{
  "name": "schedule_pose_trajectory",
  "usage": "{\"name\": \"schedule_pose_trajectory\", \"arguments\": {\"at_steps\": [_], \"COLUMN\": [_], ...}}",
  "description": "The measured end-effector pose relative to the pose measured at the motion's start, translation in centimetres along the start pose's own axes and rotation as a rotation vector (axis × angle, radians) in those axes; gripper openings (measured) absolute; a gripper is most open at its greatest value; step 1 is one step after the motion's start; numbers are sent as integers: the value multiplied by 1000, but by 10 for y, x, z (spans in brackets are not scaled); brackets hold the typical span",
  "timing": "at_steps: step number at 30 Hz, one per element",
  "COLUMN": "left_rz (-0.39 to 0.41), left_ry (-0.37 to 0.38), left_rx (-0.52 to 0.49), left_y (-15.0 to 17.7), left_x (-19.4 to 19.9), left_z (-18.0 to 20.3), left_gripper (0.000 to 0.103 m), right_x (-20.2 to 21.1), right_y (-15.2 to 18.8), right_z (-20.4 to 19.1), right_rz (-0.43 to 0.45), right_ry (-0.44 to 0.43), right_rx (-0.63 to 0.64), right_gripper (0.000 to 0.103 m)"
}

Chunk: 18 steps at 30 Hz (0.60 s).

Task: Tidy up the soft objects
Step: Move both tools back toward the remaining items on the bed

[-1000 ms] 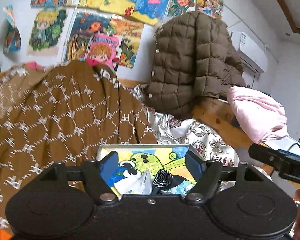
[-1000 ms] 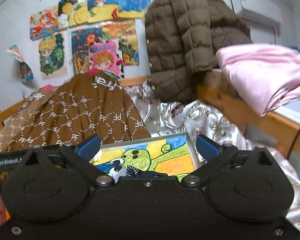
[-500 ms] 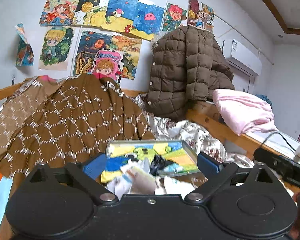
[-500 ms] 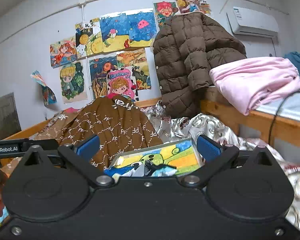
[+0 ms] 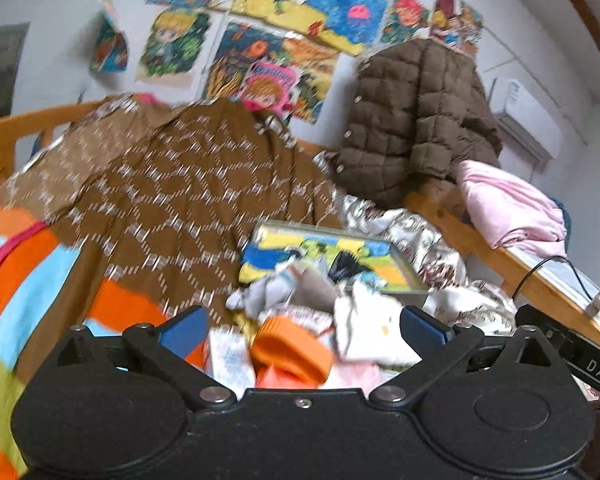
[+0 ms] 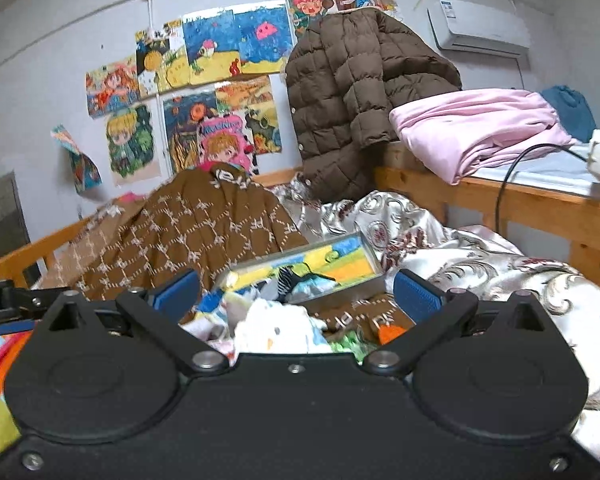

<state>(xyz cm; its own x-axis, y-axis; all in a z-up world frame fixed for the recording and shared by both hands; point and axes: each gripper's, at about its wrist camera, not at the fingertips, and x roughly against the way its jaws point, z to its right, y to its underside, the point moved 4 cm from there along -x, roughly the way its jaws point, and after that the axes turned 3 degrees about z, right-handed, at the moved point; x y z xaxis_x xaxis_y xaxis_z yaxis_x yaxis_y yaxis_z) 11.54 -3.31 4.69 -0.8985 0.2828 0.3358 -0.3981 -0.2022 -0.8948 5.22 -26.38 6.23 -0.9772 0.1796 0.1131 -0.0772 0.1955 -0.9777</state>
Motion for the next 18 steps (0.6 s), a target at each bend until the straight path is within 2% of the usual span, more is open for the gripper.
{"name": "schedule_pose_trajectory", "arguments": {"at_steps": [8,18], "left_rz": [-71,-146], "left_ry": [-73,-139], "left_rx": [18,27], "left_y": [24,45], "left_x": [15,24], "left_z": [-11,-19], "left_gripper": [102,102], "right_x": [5,7], "right_y": [7,28], "right_z": [-8,-11], "right_rz": [-62,-183], "right_ry": [28,53], "right_rx": [48,20], "right_gripper": [102,102]}}
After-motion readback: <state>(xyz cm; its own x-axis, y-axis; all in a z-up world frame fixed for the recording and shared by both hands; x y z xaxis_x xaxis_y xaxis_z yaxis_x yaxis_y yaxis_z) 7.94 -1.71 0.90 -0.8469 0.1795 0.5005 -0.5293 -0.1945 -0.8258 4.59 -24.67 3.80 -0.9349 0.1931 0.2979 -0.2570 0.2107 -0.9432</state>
